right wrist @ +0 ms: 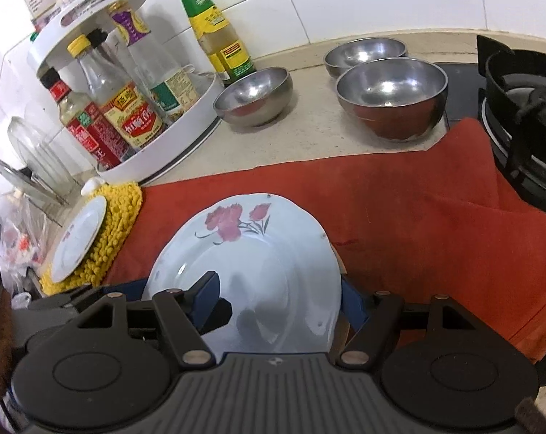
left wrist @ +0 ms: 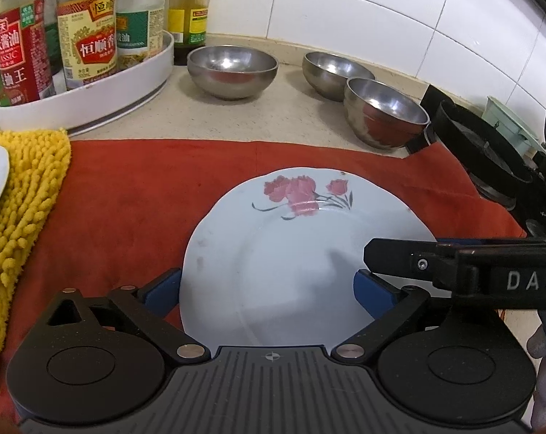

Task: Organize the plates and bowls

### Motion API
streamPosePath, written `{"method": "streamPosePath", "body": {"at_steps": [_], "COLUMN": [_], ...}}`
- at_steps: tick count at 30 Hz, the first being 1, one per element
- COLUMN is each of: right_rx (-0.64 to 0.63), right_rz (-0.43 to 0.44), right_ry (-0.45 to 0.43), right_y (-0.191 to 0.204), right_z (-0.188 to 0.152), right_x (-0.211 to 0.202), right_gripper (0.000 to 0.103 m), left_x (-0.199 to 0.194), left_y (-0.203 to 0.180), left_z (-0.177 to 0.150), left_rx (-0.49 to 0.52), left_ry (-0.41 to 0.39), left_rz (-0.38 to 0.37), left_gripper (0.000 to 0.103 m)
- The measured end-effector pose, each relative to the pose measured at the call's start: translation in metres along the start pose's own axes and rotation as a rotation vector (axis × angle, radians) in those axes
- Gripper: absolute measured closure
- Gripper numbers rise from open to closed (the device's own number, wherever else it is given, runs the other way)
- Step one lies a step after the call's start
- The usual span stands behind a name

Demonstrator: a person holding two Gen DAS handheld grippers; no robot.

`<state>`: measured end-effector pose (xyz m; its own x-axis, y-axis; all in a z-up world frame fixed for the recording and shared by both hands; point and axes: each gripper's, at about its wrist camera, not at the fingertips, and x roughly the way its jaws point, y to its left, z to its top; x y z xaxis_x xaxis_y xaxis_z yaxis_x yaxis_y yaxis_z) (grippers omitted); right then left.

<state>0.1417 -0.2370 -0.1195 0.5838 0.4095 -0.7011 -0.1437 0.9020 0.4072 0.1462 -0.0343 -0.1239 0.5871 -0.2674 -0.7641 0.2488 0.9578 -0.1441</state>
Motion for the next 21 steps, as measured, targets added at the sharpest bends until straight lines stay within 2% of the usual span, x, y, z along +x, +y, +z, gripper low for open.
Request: {"method": "streamPosePath", "body": {"at_steps": [7,12,21], "right_rx": [-0.07,-0.163,-0.11], "right_rz": [-0.075,-0.105,-0.136], "right_ry": [-0.004,-0.074,-0.038], "right_y": [0.006,0.019,0.007], "right_z": [-0.002,0.0,-0.006], "right_x": [0.002,-0.006,-0.011], "right_gripper": [0.035,0.034,0.034], "left_x": [-0.004,-0.012,-0.022], "left_y": [-0.001,0.0,0.022], "left_z": [0.0,0.003,-0.007], "left_rx": [0.04,0.056,-0.006], "left_ry": [-0.028,-0.052,-0.039], "left_rz": [-0.008,-0.008,0.002], "left_gripper": [0.003,0.002,0.002]}}
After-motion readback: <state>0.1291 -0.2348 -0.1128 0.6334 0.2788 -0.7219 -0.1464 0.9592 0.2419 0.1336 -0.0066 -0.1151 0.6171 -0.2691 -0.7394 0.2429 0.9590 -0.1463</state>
